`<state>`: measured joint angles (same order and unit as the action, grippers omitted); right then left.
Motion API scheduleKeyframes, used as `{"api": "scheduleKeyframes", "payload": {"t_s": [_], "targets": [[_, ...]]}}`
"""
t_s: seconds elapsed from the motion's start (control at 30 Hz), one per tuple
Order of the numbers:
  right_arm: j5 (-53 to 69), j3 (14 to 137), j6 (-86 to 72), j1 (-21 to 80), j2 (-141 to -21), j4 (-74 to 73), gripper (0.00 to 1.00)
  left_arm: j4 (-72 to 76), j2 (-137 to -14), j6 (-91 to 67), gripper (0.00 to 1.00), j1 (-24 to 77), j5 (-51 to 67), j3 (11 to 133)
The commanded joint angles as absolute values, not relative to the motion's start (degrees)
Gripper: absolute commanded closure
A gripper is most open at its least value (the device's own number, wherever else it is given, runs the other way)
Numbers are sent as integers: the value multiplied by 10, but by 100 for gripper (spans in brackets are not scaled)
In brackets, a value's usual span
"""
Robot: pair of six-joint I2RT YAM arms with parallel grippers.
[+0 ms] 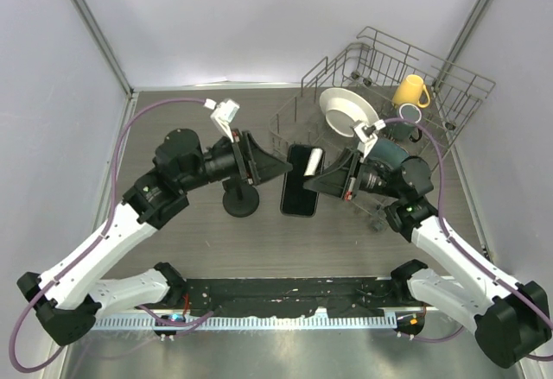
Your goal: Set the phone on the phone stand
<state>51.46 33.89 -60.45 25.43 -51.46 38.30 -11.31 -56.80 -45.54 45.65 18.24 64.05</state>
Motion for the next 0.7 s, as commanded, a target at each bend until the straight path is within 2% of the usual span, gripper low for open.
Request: {"api": "scheduleKeyframes", "payload": {"t_s": [0.0, 0.03, 0.1, 0.2, 0.27, 0.43, 0.5, 0.53, 0.57, 0.67], "targets": [[552, 373, -552, 287, -515, 393, 99, -165, -588, -448, 38, 413, 312, 707], [546, 374, -542, 294, -511, 371, 99, -171, -594, -449, 35, 410, 323, 713], [529, 384, -504, 316, -507, 339, 99, -164, -597, -453, 34, 409, 360, 718], [513, 394, -478, 342, -506, 298, 99, -153, -606, -455, 38, 408, 408, 720], [502, 396, -467, 348, -505, 287, 99, -174, -616, -447, 44, 409, 428, 729], [504, 404, -451, 363, -514, 266, 99, -214, -617, -403, 44, 409, 468, 713], [504, 416, -434, 368, -519, 250, 99, -210, -624, -404, 50, 409, 481, 709], [505, 420, -426, 373, -520, 230, 99, -203, -627, -407, 59, 409, 495, 709], [505, 426, -413, 374, -522, 220, 99, -199, -628, -407, 62, 410, 501, 708], [506, 428, -410, 375, -523, 212, 99, -206, -629, -396, 65, 410, 513, 707]]}}
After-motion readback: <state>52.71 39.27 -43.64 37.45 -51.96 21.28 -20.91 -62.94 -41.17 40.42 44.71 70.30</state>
